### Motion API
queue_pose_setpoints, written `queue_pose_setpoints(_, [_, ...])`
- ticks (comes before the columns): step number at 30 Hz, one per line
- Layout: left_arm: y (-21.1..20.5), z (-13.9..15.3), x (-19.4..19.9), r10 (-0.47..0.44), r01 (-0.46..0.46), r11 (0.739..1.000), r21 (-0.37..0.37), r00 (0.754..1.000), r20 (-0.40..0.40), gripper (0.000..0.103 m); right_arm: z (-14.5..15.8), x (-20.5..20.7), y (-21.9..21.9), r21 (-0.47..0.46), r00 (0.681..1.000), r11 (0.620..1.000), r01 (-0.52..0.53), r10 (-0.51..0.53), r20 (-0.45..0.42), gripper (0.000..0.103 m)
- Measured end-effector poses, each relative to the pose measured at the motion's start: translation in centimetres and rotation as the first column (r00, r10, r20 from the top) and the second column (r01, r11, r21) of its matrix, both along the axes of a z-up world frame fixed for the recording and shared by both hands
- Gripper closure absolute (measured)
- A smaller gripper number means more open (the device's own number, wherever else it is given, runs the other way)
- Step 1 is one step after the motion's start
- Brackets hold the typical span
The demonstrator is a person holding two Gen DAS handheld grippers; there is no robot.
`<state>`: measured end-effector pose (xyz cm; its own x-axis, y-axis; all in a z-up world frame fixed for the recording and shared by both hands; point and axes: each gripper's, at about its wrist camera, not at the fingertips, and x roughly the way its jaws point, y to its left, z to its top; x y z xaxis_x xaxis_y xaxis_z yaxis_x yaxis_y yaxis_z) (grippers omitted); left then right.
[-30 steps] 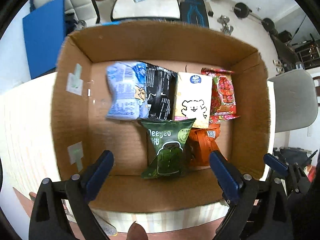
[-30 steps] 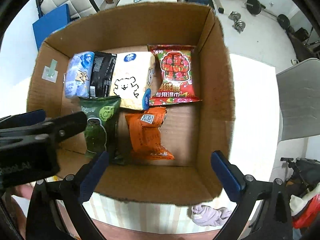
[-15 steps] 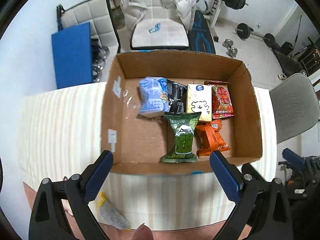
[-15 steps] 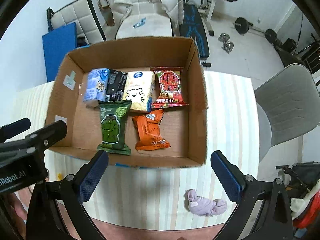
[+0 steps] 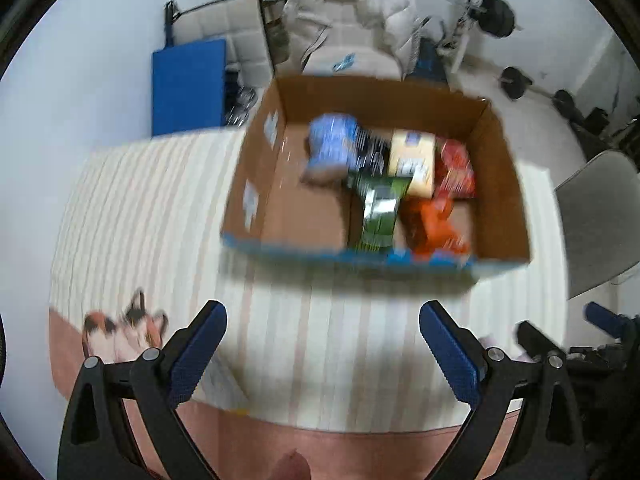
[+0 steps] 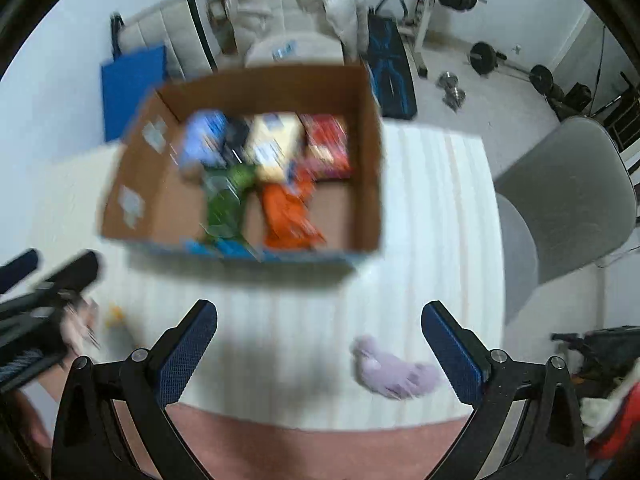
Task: Organize soft objects
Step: 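Grasp the glitter sponge with the left tool while the right tool grasps the lilac cloth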
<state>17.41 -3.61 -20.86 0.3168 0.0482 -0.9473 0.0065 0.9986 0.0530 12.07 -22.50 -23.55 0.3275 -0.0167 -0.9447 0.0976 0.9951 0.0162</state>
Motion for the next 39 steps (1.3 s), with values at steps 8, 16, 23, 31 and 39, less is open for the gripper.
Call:
queue_pose_setpoints(8, [-0.5, -10.6, -2.9, 0.078, -0.07, 0.997, 0.041, 0.973, -0.219, 0.004, -12.1, -1.6, -4.2, -0.122, 0.953, 0.99, -0.077, 0.037, -0.3, 0.0])
queue_pose_setpoints(16, [3.5, -13.0, -3.4, 0.174, -0.165, 0.985, 0.057, 0.951, -0.256, 0.004, -18.8, -2.4, -4.5, -0.052, 0.909, 0.997, -0.065, 0.038, -0.416, 0.023])
queue_pose_setpoints(23, [11.6, -12.8, -3.3, 0.331, -0.346, 0.938, 0.002, 0.895, -0.301, 0.004, -16.6, -3.3, -2.4, 0.076, 0.935, 0.997, 0.005, 0.022, -0.353, 0.048])
queue_pose_setpoints(31, [17.4, -17.8, -4.1, 0.371, -0.43, 0.902, -0.024, 0.804, -0.464, 0.004, -13.8, -4.1, 3.6, 0.209, 0.953, 0.977, -0.045, 0.105, -0.283, 0.048])
queue_pose_setpoints(39, [17.3, -20.4, -4.0, 0.323, -0.407, 0.911, -0.072, 0.809, -0.491, 0.055, -13.6, -2.8, 8.6, 0.211, 0.946, 0.972, -0.107, 0.164, -0.28, 0.048])
